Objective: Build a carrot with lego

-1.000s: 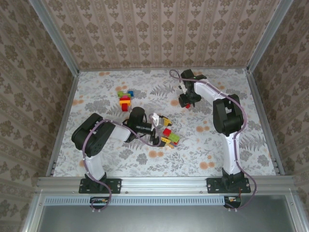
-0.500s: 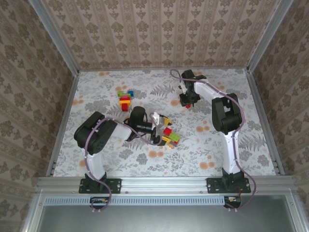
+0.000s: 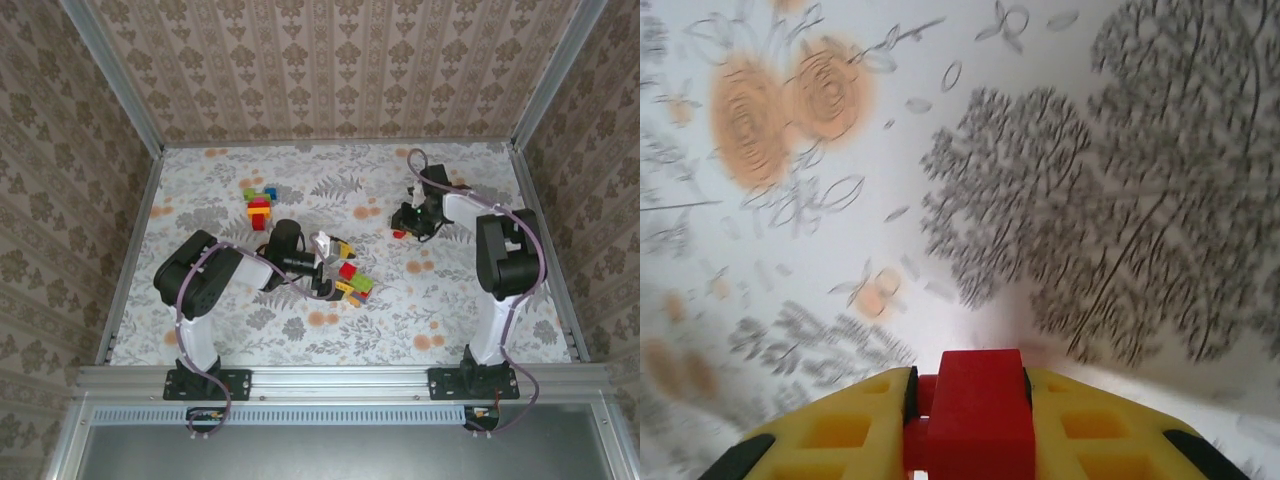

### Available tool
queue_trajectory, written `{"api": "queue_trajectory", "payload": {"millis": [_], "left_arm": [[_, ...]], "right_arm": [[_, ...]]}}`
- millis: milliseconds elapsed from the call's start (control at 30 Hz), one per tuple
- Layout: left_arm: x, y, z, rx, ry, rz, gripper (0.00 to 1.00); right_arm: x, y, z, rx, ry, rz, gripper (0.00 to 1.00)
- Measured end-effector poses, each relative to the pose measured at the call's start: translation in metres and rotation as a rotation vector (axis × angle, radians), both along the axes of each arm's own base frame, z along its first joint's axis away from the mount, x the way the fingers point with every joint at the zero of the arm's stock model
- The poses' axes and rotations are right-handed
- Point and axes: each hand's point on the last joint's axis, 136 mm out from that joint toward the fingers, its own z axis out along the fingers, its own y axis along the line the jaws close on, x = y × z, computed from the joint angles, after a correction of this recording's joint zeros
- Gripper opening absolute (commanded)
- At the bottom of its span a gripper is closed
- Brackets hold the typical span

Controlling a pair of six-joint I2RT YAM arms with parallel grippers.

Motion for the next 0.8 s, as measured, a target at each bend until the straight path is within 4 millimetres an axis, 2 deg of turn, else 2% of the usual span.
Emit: {"api": "queue_trajectory", "payload": {"millis": [133,267,533,800], "left_arm": [[0.000,0.000,0.000,0.000,0.000,0.000,1.00],[0.000,0.000,0.000,0.001,0.004,0.001,1.00],[0.000,0.000,0.000,0.001,0.007,0.001,1.00],[-0.001,0.000,0.000,-0.001,0.012,-0.005,1.00]], "right_arm": [[-0.019,0.013,0.016,0.130,-0.020,-0.034,0.30],[-0.033,0.018,0.024,0.185,-0.020,-0.051,0.31],[-0.062,0.015,0.009,0.185,0.035,-0.070,0.31],[-0.077,0.006,0.001,0.126,0.069,-0.084,0.36]]}}
